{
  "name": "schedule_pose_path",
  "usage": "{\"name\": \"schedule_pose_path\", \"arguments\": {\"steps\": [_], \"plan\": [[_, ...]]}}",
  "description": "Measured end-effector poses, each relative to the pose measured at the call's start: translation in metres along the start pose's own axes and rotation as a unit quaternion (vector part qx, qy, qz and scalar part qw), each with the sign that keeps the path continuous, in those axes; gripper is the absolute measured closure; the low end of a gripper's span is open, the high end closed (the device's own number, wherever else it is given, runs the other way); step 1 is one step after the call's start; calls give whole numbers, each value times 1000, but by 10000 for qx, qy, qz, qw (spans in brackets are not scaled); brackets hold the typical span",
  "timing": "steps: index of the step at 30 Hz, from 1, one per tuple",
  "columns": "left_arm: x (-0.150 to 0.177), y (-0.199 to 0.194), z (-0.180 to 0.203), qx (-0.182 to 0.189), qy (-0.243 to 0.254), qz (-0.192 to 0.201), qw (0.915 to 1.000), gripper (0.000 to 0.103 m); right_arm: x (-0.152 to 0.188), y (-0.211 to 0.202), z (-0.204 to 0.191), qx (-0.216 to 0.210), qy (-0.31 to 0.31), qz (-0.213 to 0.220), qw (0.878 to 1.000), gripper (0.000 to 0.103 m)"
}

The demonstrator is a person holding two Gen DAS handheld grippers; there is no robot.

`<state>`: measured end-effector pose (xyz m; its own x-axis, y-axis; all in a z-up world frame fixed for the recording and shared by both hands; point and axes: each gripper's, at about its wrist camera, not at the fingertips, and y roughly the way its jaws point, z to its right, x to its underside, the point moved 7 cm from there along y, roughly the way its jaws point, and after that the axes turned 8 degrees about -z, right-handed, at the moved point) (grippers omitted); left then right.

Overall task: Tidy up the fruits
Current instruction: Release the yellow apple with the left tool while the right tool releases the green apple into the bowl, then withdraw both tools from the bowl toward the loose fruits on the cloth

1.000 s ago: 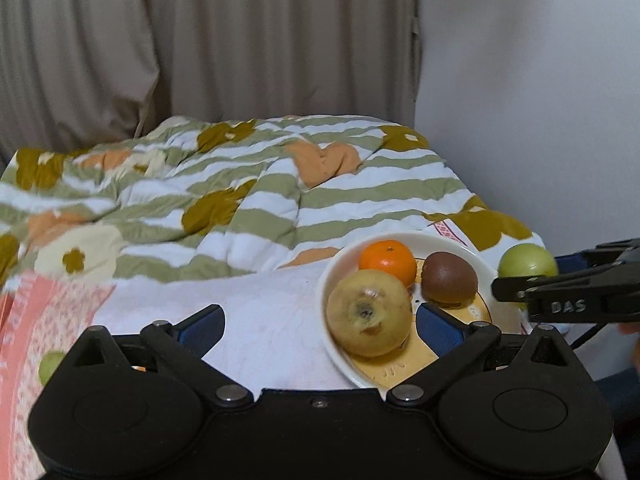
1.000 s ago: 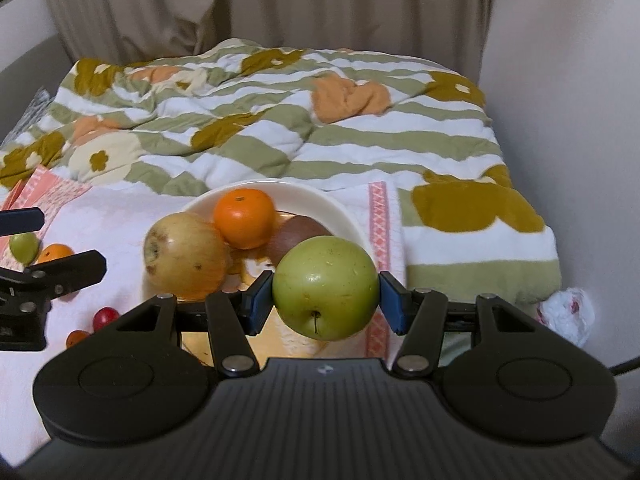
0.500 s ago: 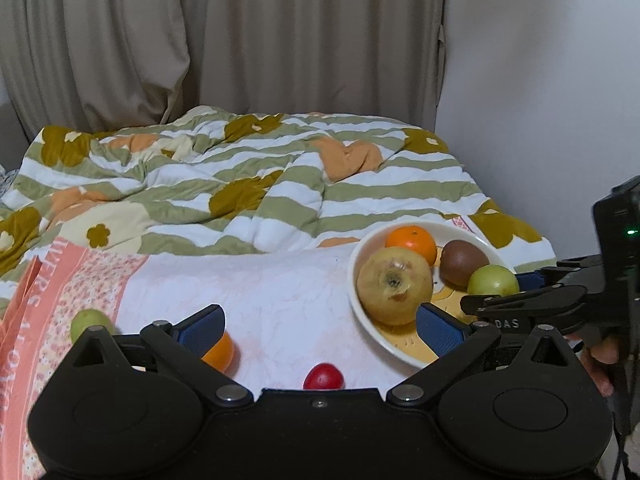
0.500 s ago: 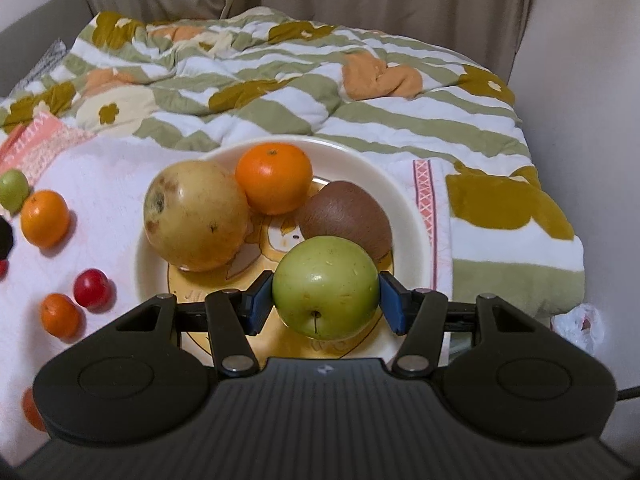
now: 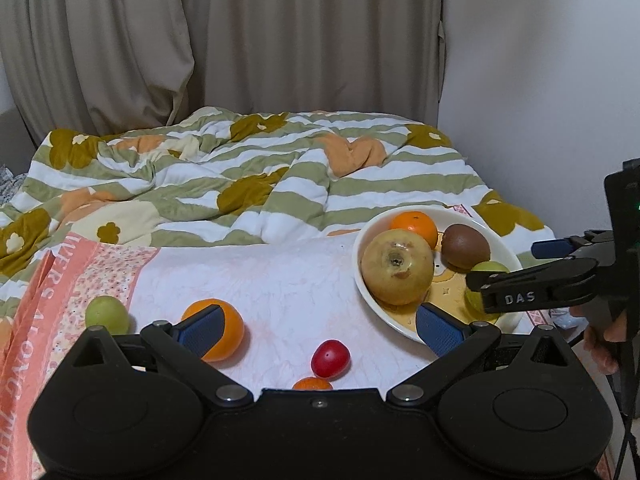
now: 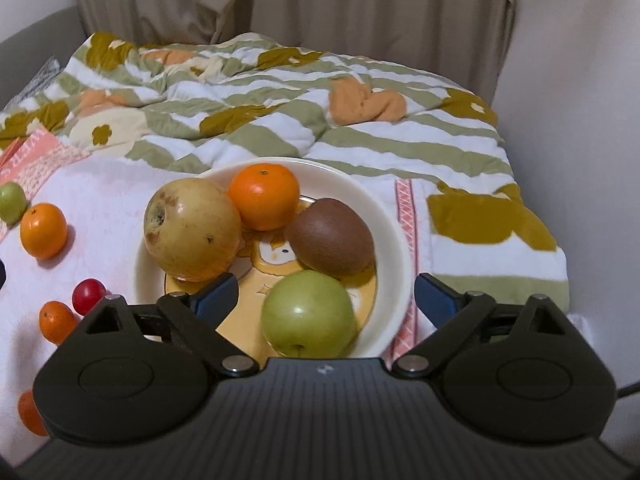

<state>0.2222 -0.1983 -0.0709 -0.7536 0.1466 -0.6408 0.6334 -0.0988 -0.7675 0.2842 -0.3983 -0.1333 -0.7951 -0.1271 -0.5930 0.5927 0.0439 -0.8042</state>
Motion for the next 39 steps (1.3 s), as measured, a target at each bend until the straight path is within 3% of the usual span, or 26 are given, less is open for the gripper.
{"name": "schedule_pose_path", "arguments": {"steps": [10,21,29,39], "plan": [[9,-36,6,-77,6,278,9996,0,10,-48,14,-142,233,323,9991,0],[27,-98,-2,-357,-321,647,9968,0,24,-119,-2,-275,-101,570,9979,0],[44,-137,-30,-633,-497,697,9943,0,32,-159,-24,-530,28,605,9968,0],[65,-151,-93,-560,-591,753,9938,0,48,-180,-75,-435,281,486,9975,0]]}}
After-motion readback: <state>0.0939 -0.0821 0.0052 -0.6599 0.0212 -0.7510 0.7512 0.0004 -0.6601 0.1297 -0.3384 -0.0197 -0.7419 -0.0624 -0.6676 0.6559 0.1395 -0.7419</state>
